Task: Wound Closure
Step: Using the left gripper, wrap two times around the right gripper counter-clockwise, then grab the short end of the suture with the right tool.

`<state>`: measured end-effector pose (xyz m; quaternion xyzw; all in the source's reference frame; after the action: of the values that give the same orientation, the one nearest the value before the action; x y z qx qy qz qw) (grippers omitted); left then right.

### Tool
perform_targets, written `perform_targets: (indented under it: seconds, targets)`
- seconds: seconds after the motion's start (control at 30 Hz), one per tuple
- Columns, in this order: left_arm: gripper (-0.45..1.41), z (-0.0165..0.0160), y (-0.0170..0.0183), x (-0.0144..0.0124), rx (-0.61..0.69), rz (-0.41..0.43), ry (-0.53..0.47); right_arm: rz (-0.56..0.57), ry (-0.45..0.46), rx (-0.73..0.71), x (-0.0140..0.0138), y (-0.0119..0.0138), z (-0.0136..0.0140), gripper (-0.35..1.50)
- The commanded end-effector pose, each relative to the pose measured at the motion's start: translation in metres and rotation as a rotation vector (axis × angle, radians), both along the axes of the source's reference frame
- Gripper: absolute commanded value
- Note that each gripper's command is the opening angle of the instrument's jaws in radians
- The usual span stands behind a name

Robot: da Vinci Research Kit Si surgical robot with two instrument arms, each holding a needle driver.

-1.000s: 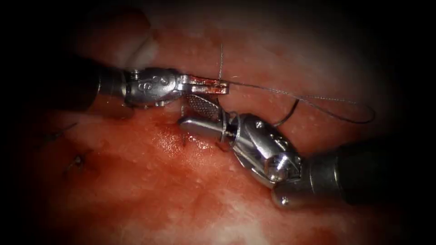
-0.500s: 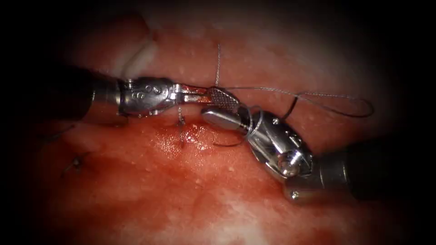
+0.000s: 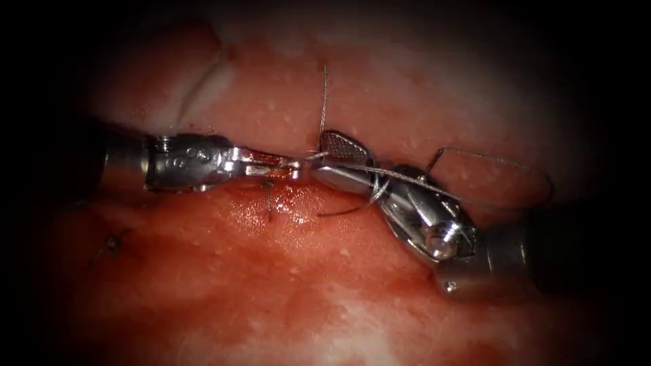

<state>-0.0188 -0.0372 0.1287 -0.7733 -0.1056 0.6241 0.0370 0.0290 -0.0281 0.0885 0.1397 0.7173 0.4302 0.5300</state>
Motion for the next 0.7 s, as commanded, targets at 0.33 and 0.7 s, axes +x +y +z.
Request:
perform_targets:
  seconds: [0.33, 0.7]
  targets:
    - [-0.45, -0.0001, -0.0020, -0.0014, -0.003, 0.005, -0.005, 0.046, -0.019, 0.031, 0.0003, 0.0003, 0.0006, 0.26]
    - [-0.45, -0.0009, -0.0027, -0.0018, -0.001, 0.017, -0.004, 0.123, -0.131, 0.103, 0.0010, 0.0010, 0.0001, 0.60]
